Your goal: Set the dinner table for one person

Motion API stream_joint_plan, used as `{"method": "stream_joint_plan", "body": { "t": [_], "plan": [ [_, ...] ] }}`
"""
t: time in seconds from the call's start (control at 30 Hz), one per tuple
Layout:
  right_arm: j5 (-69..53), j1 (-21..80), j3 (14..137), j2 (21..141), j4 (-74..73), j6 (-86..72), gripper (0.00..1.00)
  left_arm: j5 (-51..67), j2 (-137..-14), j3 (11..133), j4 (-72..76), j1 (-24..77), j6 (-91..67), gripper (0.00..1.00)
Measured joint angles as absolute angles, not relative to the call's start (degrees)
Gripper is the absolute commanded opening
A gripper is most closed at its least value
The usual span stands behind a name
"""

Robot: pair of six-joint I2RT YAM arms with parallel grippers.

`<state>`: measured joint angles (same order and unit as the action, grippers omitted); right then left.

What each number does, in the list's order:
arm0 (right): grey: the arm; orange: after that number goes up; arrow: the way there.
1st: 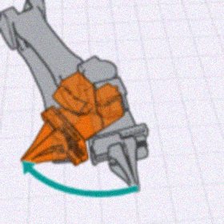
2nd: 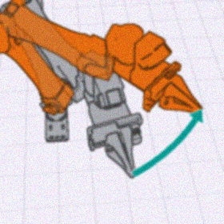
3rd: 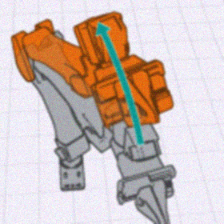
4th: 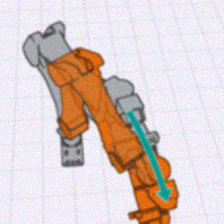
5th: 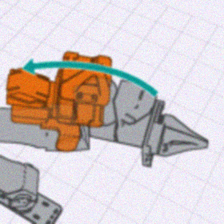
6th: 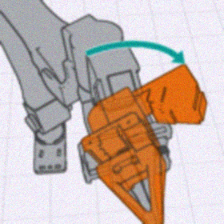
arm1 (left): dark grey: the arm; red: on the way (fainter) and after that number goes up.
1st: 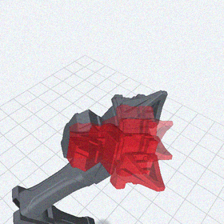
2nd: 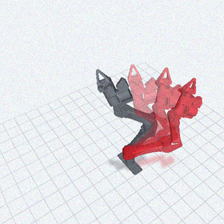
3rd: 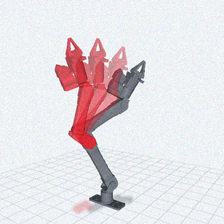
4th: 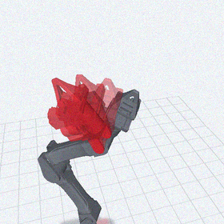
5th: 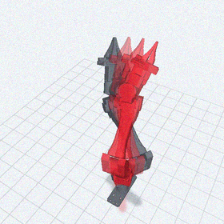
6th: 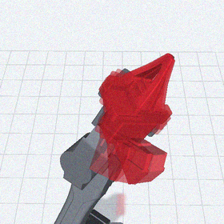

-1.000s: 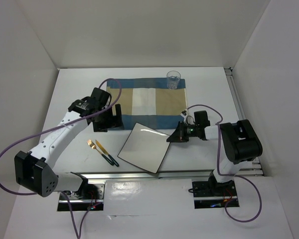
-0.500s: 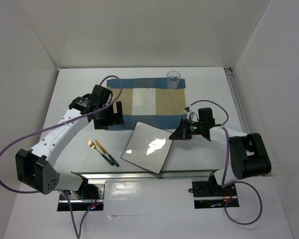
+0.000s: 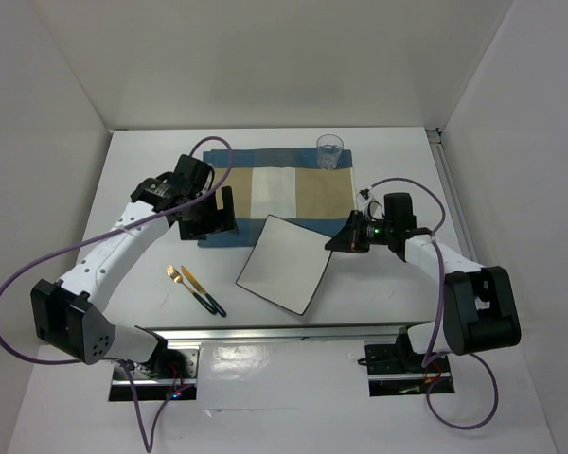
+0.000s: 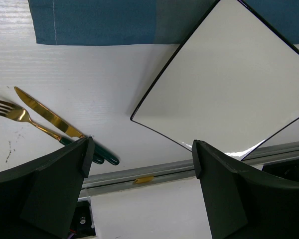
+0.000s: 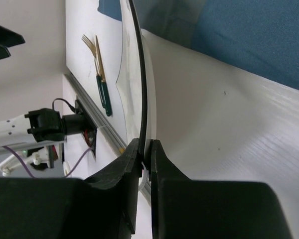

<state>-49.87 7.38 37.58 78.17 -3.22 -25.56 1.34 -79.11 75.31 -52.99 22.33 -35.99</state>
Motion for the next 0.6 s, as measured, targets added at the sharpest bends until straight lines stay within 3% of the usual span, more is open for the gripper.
{"method": "stream_joint_plan", "body": {
  "t": [0.6],
  "plan": [
    [-48.6,7.2,37.6,71.0,-1.8,-44.2,0.00,1.2,-79.6,81.3,-54.2,22.3,-35.7,0.99]
  ]
}}
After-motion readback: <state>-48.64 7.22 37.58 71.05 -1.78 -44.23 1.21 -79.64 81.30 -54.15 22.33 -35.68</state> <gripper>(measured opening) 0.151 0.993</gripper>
